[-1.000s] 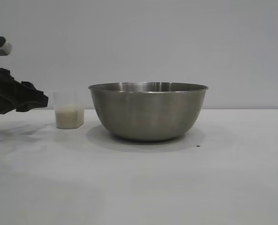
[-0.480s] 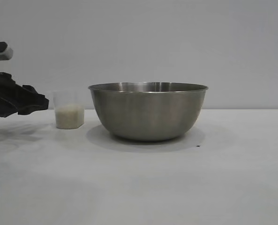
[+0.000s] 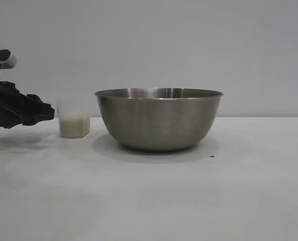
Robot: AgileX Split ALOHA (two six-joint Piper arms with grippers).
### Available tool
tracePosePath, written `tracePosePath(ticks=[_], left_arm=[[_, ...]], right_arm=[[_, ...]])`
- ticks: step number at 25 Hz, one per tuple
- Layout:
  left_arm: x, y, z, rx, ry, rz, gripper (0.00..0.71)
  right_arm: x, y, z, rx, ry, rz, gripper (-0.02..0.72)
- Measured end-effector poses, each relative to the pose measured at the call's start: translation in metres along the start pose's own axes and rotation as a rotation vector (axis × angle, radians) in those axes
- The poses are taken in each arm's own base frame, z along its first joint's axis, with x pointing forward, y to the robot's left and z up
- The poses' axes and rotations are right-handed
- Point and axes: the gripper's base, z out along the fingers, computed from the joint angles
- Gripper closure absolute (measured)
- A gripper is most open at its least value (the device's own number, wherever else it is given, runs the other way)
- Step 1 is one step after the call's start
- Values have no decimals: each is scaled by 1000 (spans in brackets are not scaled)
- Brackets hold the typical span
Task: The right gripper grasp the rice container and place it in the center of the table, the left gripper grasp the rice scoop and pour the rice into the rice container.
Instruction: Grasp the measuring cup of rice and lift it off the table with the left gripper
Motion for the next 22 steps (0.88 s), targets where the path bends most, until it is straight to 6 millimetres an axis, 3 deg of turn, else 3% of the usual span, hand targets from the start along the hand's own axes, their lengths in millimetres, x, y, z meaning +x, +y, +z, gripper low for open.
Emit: tracePosePath(ticks=[22], left_arm=[[2,-2,15,16,-31,-16,410]], right_arm=[[0,0,0,0,0,0,432]])
